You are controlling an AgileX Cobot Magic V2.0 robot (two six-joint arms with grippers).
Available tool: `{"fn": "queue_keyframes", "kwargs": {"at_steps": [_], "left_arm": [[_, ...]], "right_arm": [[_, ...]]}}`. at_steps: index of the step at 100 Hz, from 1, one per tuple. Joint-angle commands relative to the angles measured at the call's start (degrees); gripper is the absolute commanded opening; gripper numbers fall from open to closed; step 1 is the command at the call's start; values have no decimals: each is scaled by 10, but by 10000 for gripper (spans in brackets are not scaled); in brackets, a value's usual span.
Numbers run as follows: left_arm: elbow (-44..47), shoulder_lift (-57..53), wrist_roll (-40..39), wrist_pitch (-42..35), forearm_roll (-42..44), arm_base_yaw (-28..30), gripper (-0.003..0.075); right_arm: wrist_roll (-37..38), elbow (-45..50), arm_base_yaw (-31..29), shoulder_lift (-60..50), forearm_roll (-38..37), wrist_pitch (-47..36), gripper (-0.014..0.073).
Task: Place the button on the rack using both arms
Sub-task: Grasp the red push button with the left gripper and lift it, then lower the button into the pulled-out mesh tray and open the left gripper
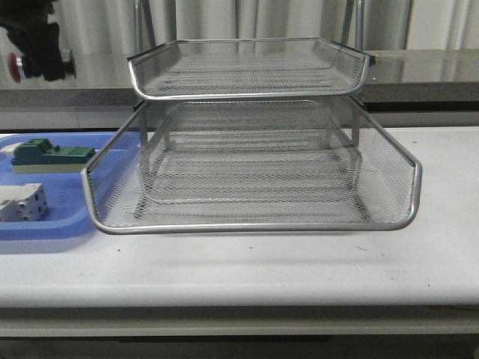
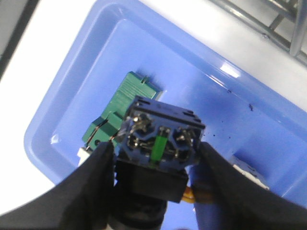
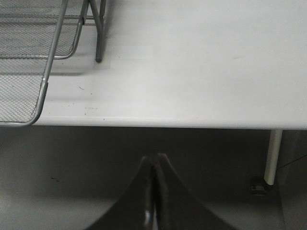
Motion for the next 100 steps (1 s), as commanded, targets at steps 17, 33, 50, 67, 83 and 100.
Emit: {"fn": "queue_keyframes", "kwargs": {"at_steps": [17, 33, 50, 67, 83, 100], "left_arm": [[26, -141, -27, 12, 0, -5, 59], [106, -215, -33, 12, 0, -21, 59], [205, -281, -33, 12, -18, -56, 59], [269, -316, -33, 12, -65, -109, 59], [292, -310, -33, 10, -111, -171, 59], [301, -290, -33, -22, -116, -244, 58]], "right_arm": [[-2, -18, -1, 2, -4, -32, -68], [-2, -18, -1, 2, -4, -32, -68], [-2, -18, -1, 2, -4, -32, -68], [-2, -18, -1, 2, -4, -32, -68], [-2, -18, -1, 2, -4, -32, -68], [-2, -18, -1, 2, -4, -30, -68]]}}
